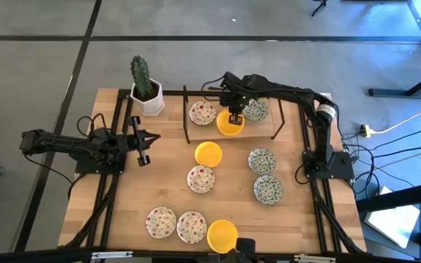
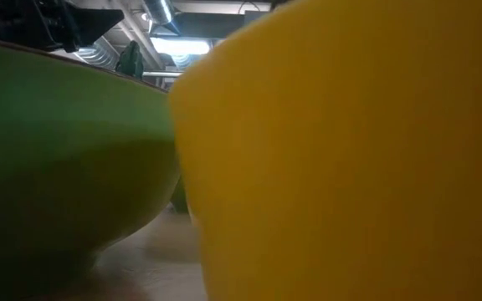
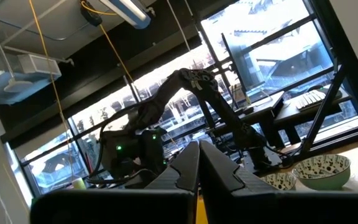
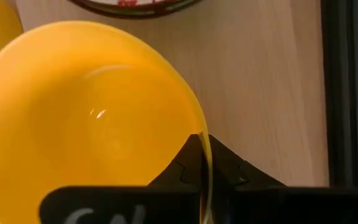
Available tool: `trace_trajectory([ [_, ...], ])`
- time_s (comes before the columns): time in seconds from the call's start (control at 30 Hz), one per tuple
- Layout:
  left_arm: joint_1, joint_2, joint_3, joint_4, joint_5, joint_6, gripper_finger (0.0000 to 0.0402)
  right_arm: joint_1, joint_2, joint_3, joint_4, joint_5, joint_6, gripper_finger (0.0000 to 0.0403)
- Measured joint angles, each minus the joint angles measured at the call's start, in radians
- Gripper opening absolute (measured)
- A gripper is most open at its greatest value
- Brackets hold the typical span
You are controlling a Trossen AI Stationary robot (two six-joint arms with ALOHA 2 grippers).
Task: Pick & Place Mini bowls
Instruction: Stack the yellow bowl on the yellow bowl on the shelf, then stack the blue patterned bowl on the blue patterned bowl on the shelf
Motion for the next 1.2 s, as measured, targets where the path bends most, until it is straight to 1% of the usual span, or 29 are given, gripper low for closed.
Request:
trace_trajectory([
  [0.1,0.000,0.000,0.000,0.000,0.000,0.000,0.0002,0.000,0.001,0.000,0.012,-0.025,0.000,0.0008],
  [0.43,0.000,0.000,0.000,0.000,0.000,0.000,0.0008,0.000,0.003,-0.001,0.023,-0.028,0.037,0.0013],
  [0.53,0.000,0.000,0.000,0.000,0.000,0.000,0.0005,0.001,0.004,-0.003,0.021,-0.026,0.045,0.0033],
  [0.73,0.000,0.000,0.000,0.000,0.000,0.000,0.0001,0.019,0.001,-0.003,0.017,-0.026,0.050,0.0091],
  [0.87,0.000,0.000,0.000,0.000,0.000,0.000,0.0006,0.033,-0.006,-0.003,0.015,-0.021,0.050,0.0126],
  [1.03,0.000,0.000,0.000,0.000,0.000,0.000,0.0010,0.043,-0.007,0.032,-0.011,-0.015,0.060,0.0156],
  [1.2,0.000,0.000,0.000,0.000,0.000,0.000,0.0005,0.051,-0.008,0.095,-0.048,-0.016,0.104,0.0177],
])
